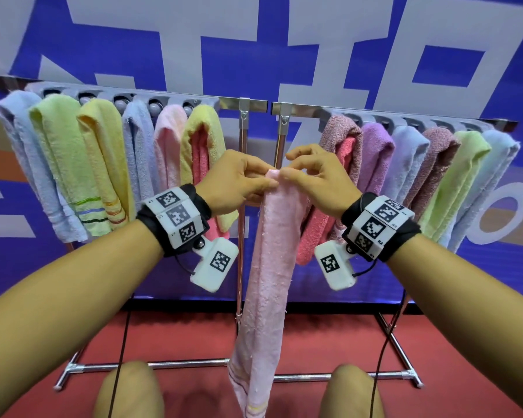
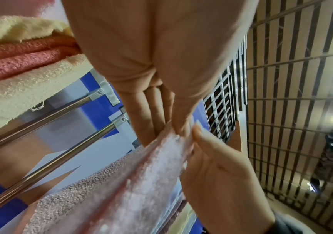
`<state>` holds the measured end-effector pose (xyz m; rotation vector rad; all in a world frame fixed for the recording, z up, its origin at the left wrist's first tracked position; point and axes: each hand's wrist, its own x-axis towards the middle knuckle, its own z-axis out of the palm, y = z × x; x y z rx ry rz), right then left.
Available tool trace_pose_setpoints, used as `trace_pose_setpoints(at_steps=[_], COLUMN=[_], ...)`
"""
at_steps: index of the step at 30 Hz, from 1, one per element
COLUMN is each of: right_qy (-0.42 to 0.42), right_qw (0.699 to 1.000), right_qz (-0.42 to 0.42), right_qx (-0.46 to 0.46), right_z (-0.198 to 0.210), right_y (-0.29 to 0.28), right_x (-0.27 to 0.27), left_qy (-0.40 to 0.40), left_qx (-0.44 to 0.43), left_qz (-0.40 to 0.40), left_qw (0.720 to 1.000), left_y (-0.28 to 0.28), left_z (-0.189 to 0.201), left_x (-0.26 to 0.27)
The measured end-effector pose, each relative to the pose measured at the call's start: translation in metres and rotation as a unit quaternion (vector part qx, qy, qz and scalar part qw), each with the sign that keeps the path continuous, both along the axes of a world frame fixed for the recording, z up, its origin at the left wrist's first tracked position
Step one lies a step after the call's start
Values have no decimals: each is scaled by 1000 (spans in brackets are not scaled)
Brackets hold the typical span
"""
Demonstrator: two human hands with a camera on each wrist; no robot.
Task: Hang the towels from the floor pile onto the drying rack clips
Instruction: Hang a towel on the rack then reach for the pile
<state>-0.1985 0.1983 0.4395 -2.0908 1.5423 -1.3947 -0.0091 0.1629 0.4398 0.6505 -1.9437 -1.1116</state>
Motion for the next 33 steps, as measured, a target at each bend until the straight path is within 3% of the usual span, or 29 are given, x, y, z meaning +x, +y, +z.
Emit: trace_pose_setpoints(at_steps=[6,12,17,19,25,30,33], right_qy=[9,-19,-172,-194,-133,-134,-159], right_qw=[995,999,983,979,991,990,984], right_qz=[47,15,40,48,29,4,-18], right_qx=[83,-32,-53,-50,-1,-53,-72], right_z=[-7,7,11,11,14,19,21], right_y=[-1,5,0,-1,-8,-14,-18], right_x=[-20,-10,-4,0,12,17,16], left_qy=[3,18,60,72,91,121,113], left_qx=[3,-4,17,21,30,69,114], left_qz=[-12,31,20,10,1,13,-18], left_qw=[1000,999,998,997,995,990,987], left_y=[-13,-19,-20,-18,-15,-18,-21], left_z=[5,2,14,18,25,8,-16], left_x=[9,8,10,7,-1,-9,-15])
